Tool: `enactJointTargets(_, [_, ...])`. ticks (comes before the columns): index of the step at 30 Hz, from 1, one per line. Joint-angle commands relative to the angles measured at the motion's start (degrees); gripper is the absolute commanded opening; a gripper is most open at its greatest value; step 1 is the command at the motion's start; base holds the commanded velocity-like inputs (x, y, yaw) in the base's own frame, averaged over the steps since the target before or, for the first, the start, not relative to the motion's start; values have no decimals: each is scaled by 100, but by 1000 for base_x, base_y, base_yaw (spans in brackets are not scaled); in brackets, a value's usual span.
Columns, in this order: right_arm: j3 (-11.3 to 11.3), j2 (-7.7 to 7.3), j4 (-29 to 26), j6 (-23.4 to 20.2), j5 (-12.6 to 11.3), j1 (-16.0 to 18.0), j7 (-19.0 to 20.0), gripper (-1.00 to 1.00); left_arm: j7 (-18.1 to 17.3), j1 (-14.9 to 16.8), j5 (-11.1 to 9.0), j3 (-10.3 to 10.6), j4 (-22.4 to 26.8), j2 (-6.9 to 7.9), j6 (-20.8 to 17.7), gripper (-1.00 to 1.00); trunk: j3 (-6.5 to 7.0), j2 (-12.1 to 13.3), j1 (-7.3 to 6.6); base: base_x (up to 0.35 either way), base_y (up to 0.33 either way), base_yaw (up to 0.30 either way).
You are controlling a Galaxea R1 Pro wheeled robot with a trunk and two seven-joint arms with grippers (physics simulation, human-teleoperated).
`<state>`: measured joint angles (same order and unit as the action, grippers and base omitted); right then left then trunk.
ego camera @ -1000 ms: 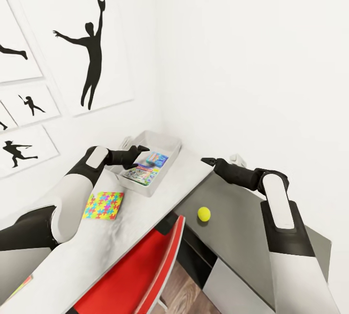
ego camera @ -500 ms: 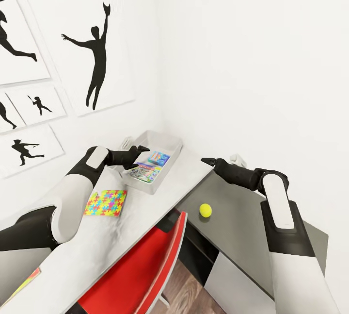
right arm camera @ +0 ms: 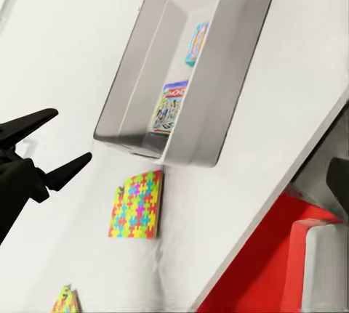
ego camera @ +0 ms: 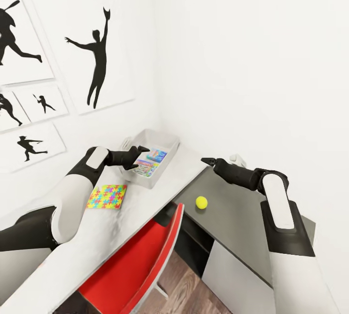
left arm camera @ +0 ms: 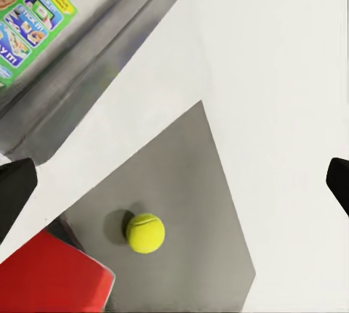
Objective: Put all the toys in the child's room - the three board games (two on the bed and one on the table), the two jigsaw puzzles on the table, and the tennis ball on the table - inside the toy box on the table in the child's room.
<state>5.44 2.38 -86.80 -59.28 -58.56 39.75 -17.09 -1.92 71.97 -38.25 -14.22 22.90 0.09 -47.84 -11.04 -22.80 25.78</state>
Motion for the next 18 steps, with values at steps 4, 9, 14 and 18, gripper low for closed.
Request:
enactJointTargets(4, [10, 1, -4, -22, -59, 7, -58, 100, -20, 2, 29, -37, 0, -1, -32, 100, 23, -12, 0, -319, 0, -88])
enactJointTargets(9, [10, 10, -4, -22, -59, 7, -58, 100, -21, -3, 30, -37, 3, 0, -32, 100, 67, -12, 0, -324, 0, -90])
enactJointTargets(14, [9, 14, -4, -22, -59, 7, -58, 100, -19, -7, 30, -37, 3, 0, -32, 100, 112, -12, 0, -273, 0, -39])
enactJointTargets(18, [10, 9, -4, -28, -58, 7, -61, 100, -26, -9, 29, -36, -1, 3, -32, 100, 148, -12, 0, -98, 0, -7])
